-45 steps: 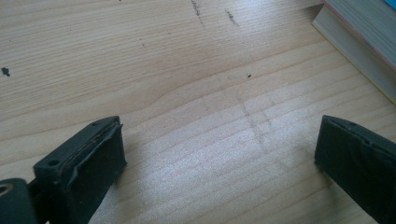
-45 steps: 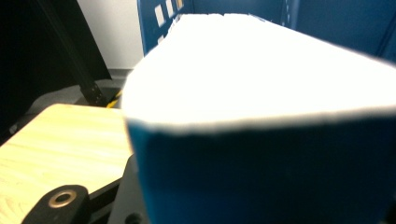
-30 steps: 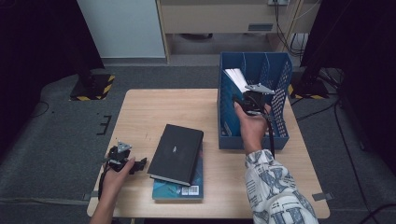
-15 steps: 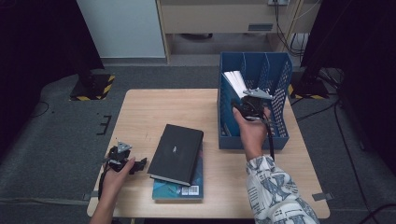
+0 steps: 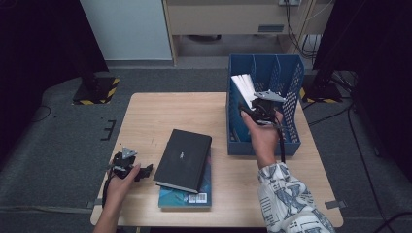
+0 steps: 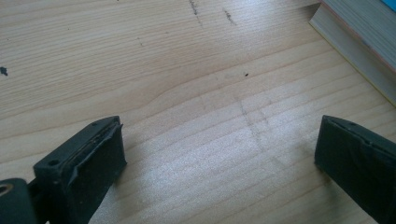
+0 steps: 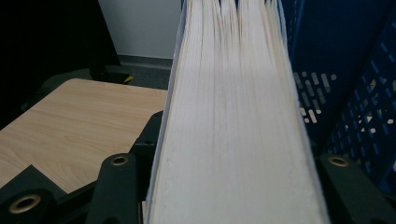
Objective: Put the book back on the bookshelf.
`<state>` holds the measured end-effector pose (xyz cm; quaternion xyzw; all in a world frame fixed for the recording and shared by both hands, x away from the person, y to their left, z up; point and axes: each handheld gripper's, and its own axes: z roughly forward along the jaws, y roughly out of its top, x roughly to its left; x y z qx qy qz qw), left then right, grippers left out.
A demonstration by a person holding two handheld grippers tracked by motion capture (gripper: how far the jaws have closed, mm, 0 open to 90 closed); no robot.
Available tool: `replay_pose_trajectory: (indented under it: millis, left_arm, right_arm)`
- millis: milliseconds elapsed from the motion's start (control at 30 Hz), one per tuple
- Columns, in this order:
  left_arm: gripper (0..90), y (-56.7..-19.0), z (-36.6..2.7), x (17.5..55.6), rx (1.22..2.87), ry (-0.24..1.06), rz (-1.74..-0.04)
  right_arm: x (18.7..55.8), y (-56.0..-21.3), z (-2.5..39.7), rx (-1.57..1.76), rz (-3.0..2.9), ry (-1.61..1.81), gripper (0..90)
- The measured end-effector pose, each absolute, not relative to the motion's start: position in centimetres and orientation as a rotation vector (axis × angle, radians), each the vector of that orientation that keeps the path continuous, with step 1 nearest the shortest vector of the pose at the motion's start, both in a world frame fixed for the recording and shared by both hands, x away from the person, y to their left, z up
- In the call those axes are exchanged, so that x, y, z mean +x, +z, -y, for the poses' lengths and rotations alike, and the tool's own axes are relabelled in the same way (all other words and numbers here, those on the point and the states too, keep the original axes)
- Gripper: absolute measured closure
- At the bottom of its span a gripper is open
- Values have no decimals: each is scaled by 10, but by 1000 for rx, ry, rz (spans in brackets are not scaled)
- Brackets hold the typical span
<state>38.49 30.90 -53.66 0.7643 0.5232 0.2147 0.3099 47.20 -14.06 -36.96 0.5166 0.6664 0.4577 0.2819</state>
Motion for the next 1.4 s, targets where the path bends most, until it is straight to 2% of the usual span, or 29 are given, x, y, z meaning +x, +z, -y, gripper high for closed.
replay_pose_trajectory:
  millis: [500,767,1400]
  left_arm:
    - [8,-537,-309,385,2018,567,-1382]
    - [8,-537,-309,385,2018,567,-1383]
    - [8,-537,-309,385,2018,567,-1382]
  right_arm:
    - [482,-352,137,1358,-1834,1174,493]
    - [483,-351,139,1377,-1834,1168,590]
    - [488,-348,138,1418,-1797,1182,604]
